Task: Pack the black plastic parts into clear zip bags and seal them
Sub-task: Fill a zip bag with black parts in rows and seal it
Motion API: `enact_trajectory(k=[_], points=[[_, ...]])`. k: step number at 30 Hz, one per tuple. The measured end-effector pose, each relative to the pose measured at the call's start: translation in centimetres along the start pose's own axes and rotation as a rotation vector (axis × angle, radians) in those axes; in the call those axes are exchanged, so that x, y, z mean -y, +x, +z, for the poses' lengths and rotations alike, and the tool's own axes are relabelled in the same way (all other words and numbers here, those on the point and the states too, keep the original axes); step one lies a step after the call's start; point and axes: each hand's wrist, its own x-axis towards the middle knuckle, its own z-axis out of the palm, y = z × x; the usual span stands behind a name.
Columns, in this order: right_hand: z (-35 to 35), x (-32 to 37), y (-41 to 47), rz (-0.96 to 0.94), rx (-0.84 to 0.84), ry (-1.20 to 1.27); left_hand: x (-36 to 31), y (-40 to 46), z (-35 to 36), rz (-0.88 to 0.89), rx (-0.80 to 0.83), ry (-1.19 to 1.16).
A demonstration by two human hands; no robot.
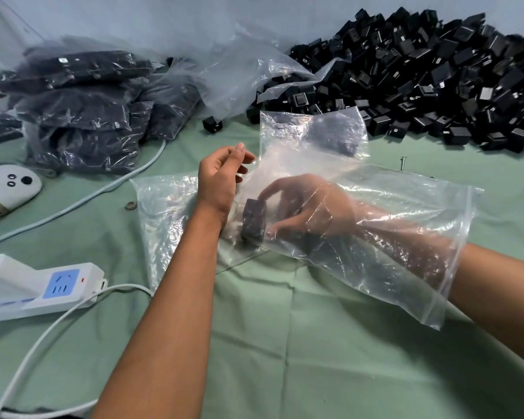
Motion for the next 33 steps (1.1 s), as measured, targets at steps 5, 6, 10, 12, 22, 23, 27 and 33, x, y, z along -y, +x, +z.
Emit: enact_trajectory(k=[5,6,10,12,22,23,27,33], points=[[1.2,-0.6,1.0,-0.117,-0.09,-0.206,0.0,0.1,0.0,0.003,-0.002,-0.011],[1.5,-0.8,1.1,-0.121,-0.112,-0.218,0.0,0.1,0.0,0.002,-0.001,-0.01],[2.5,-1.5,1.0,-0.143,-0.189,-0.123,-0.2,0.0,0.0,-0.008,-0.002,0.005],[2.5,-1.4,0.8,-0.114,-0.172,-0.094,-0.5,-0.1,0.0,0.028,0.012,0.054],[-1.5,-1.1,-1.4,0.173,-0.04,0.007,-0.3,-1.8,3.3,0.313,0.41,0.979],[-2.2,-1.1,-2.1,0.191,0.021,0.081,-0.2,-1.8,3.4,0.302,0.415,1.036],[-6.5,-3.1,-6.8,0.31,0.245,0.383,-0.2,-2.0,3.7,0.234,0.42,1.191],[-11.7,-6.2,-12.2,0.406,0.254,0.614,-0.5,-3.8,4.9,0.146,0.377,1.383]])
